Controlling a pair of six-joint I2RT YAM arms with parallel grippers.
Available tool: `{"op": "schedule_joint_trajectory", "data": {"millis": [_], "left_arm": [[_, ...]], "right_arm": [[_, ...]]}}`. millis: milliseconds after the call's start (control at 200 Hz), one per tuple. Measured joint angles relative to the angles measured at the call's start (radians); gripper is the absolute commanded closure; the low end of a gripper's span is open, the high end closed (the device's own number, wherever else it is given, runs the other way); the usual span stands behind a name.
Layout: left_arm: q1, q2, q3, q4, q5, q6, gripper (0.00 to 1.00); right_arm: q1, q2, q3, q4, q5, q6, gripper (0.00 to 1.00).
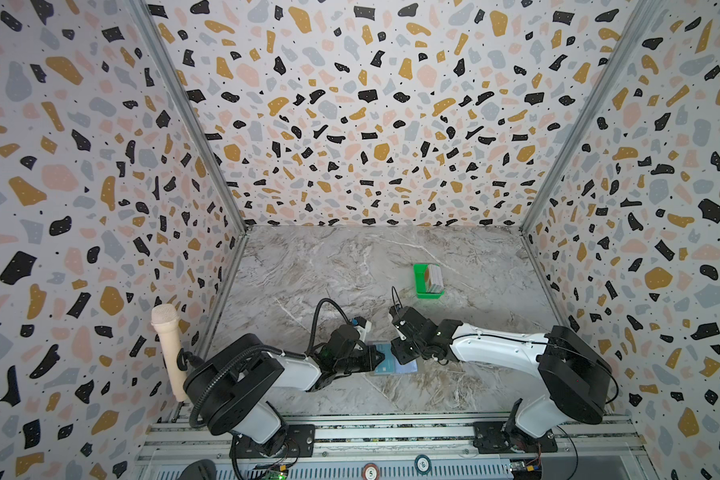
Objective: Put the credit cards into the card holder
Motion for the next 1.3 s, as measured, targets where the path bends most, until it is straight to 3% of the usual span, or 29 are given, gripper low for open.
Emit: {"op": "schedule_joint_trajectory", "data": {"millis": [360, 616, 706, 821, 976, 1116, 1297], "left_arm": [[0.002, -0.021, -0.020, 0.008, 0.003, -0.025, 1.00], [0.092, -0.322, -0.064, -0.107, -0.021, -0.029, 0.97], [0.093, -0.362, -0.047, -0.148, -0.026, -0.012, 0.96], [0.074, -0.340, -0.021, -0.171, -0.041, -0.005, 0.98], [-0.002, -0.203, 0.030, -0.164, -0.043, 0.002, 1.00], [-0.009, -0.096, 0.034, -0.162, -0.059, 0.006, 1.00], [-0.008, -0.068, 0.024, -0.148, -0.086, 0.005, 1.00]], "right_arm": [[-0.025, -0.031, -0.027, 0.087, -0.143, 0.030, 0.50], [-0.009, 0.048, 0.044, 0.109, -0.197, 0.030, 0.50], [-0.009, 0.040, 0.068, 0.098, -0.195, 0.022, 0.49], [-0.031, -0.026, 0.055, 0.076, -0.185, 0.017, 0.50], [-0.098, -0.125, -0.006, 0.085, -0.169, 0.017, 0.60], [-0.123, -0.103, -0.084, 0.100, -0.156, 0.024, 0.61], [-0.123, -0.053, -0.163, 0.101, -0.132, 0.045, 0.61]]}}
